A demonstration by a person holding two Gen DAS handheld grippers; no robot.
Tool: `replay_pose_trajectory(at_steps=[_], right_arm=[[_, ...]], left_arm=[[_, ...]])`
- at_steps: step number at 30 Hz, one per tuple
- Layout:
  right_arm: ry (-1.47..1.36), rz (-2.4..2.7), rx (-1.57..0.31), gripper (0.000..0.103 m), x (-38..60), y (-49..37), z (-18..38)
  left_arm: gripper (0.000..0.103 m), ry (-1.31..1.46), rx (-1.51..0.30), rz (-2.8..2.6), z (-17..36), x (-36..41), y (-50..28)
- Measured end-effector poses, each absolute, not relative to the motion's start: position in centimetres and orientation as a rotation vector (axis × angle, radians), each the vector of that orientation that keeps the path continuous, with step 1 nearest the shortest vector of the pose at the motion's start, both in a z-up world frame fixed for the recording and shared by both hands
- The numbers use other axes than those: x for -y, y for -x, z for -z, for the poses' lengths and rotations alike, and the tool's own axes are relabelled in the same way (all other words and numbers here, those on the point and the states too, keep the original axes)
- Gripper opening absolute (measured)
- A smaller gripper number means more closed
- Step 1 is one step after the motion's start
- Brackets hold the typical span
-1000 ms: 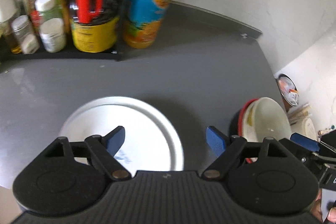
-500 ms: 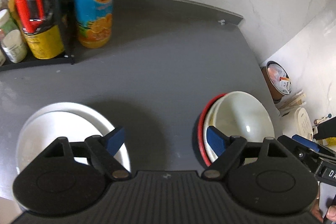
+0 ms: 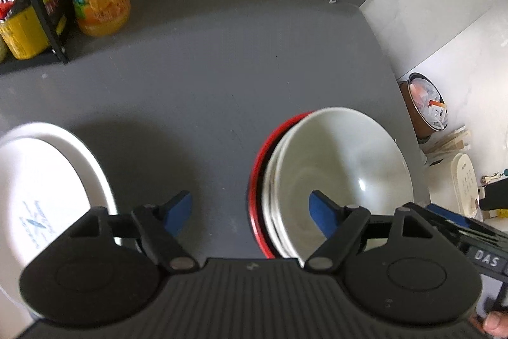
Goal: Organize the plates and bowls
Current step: 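Move both open tools toward the red bowl stack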
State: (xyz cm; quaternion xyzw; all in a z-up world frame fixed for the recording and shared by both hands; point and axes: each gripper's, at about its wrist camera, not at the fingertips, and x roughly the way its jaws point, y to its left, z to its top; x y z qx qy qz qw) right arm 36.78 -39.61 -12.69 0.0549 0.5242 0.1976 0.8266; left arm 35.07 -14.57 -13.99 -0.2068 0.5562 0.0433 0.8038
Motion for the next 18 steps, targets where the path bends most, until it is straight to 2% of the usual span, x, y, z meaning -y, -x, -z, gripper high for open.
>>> replay_pose_trajectory(at_steps=[5, 10, 14, 18], right_arm=[[-0.128, -0.457, -1.154, 0.071, 39.9, -37.7, 14.1], [-0.097, -0.466, -1.167, 0.065, 39.5, -38.5, 15.1], [-0.095, -0.482, -1.186, 0.061, 39.2, -39.1, 15.9], [-0.098, -0.470, -1.223, 0.055, 39.1, -39.4, 16.8]], left_arm=[[0.073, 0.455, -1.196, -0.130, 14.9, 15.3, -35.5], [0.055, 0.488, -1.214, -0.158, 16.3, 15.4, -35.8], [0.047, 0.507, -1.221, -0.181, 17.0, 15.6, -35.9], [0.034, 0.532, -1.227, -0.194, 17.6, 15.7, -35.9]])
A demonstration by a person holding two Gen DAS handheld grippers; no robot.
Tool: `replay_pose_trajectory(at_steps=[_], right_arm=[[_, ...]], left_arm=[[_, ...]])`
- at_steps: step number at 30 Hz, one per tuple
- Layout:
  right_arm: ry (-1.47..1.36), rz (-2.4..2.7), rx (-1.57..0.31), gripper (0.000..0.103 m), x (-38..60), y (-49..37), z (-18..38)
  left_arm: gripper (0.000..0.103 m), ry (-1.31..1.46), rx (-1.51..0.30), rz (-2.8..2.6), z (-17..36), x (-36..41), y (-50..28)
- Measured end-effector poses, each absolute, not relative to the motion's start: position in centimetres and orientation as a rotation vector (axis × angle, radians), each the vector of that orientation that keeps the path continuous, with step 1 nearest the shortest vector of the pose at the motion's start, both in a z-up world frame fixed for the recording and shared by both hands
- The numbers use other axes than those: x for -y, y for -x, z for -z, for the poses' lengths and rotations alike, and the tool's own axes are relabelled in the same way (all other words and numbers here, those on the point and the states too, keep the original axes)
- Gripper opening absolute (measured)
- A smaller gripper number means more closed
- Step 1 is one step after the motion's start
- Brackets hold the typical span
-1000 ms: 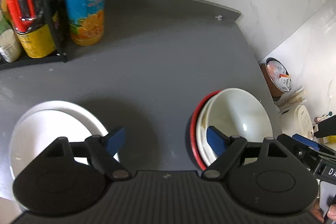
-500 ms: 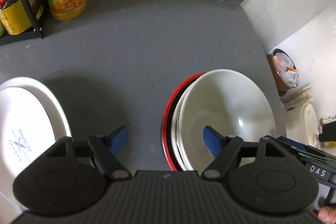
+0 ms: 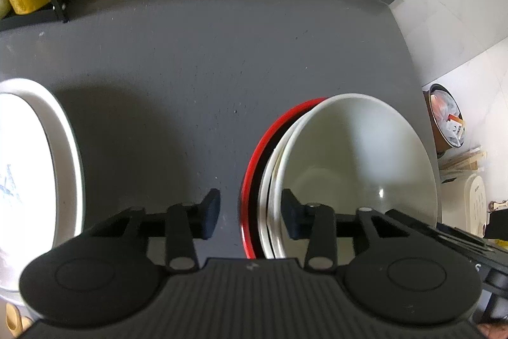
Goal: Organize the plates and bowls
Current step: 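Move both open tools toward the red bowl stack, then close both tools on the rim of the red bowl stack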
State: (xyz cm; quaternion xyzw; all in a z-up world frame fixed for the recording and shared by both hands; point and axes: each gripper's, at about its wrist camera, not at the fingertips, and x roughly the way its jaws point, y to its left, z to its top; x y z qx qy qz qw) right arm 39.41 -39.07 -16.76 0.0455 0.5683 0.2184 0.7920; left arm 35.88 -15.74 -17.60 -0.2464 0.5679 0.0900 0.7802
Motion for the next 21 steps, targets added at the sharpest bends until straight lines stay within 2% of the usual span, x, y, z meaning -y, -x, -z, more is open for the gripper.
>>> replay_pose_trajectory(at_steps=[2, 4, 5, 21], right_arm=[[-0.109, -0.487, -1.244, 0.043, 38.9, -39.4, 17.2], [-0.138, -0.531, -1.249, 0.032, 38.8, -39.3, 17.1], [-0.113, -0.526, -1.245, 0.030, 38.4, -39.2, 16.9], [-0.055, -0.548, -1.173, 0.029, 35.9, -38.0, 13.9]], left_arm=[[0.026, 0.560, -1.235, -0.192, 17.9, 15.6, -35.8], [0.023, 0.578, -1.237, -0.193, 18.0, 15.5, -35.7], [0.023, 0.569, -1.237, -0.195, 17.9, 15.6, -35.7], [0.022, 0.550, -1.189, -0.195, 15.3, 13.8, -34.1]])
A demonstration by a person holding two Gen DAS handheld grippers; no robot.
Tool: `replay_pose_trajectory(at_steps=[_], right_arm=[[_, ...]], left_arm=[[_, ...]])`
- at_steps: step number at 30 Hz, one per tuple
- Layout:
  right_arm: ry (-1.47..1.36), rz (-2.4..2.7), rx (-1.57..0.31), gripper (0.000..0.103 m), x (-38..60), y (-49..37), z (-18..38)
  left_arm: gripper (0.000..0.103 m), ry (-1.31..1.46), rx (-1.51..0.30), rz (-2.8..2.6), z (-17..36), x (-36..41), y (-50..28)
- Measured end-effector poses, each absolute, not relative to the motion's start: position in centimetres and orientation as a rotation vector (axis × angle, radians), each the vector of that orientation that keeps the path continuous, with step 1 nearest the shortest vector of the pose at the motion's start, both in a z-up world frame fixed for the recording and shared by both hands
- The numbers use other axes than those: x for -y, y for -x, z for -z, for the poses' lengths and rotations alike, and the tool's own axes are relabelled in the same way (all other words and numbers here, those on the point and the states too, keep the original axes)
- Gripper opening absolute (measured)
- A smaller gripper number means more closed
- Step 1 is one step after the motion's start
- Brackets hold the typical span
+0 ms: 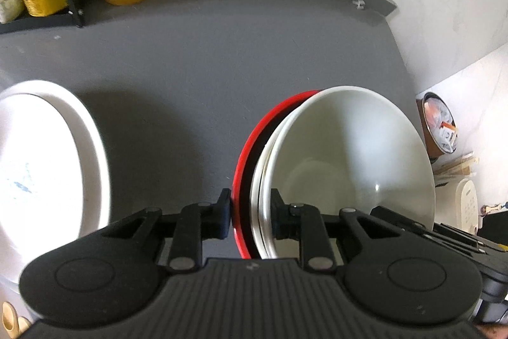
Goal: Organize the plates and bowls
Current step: 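Close both tools on the rim of the red bowl stack, then lift and carry the bowl stack with both tools over the plate stack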
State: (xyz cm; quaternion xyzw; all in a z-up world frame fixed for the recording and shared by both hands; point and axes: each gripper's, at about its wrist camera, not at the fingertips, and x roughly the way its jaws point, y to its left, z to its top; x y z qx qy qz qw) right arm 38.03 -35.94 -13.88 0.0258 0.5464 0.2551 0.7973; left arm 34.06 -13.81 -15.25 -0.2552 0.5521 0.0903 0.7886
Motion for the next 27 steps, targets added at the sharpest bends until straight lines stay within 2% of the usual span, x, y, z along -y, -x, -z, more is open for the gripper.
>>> replay_pose_trajectory(at_steps=[13, 27], right_arm=[[-0.017, -0.674, -1.113, 0.029, 27.9, -35.6, 10.3], [0.035, -0.764, -1.132, 0.029, 19.2, -32.0, 10.0]], left_arm=[[0.022, 0.607, -1.099, -0.293, 11.2, 6.2, -28.4], [0.022, 0.643, -1.080, -0.387, 10.4, -1.5, -22.9]])
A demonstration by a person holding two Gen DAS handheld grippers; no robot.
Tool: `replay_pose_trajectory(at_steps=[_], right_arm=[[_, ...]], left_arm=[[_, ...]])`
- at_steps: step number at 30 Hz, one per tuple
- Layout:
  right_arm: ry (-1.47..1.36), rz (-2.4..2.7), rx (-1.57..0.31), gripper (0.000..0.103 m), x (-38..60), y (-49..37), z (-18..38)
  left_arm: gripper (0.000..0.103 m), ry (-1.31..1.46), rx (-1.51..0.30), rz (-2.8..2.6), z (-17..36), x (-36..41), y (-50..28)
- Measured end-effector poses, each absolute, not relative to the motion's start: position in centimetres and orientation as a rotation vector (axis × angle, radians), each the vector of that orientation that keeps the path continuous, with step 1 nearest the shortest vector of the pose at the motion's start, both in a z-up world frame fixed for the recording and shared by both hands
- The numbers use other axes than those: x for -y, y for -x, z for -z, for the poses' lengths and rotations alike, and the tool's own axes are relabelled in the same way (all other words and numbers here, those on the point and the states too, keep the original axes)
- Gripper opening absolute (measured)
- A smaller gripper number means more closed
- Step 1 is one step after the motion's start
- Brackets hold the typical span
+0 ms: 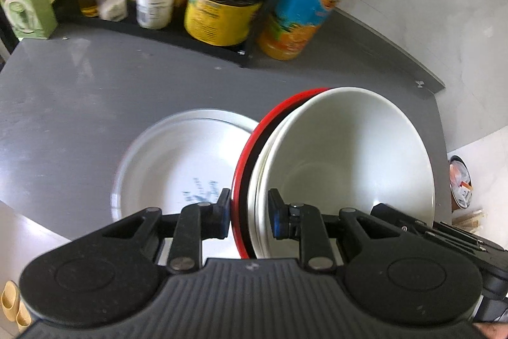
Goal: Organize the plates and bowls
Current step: 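Lift and carry the bowl stack with both tools over the plate stack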
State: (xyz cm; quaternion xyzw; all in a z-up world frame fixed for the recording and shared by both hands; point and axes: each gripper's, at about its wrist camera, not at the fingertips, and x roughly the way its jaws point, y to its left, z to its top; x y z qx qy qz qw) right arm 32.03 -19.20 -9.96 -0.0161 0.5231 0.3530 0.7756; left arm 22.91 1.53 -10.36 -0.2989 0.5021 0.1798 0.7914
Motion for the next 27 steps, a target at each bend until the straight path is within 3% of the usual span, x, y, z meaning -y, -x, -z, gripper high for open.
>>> replay_pose_trajectory(at_steps=[27], right_arm=[[0.069, -0.695, -1.254, 0.029, 12.3, -29.1, 12.6]], left_arm=[[0.022, 0.643, -1.179, -0.348, 14.0, -8.2, -20.6]])
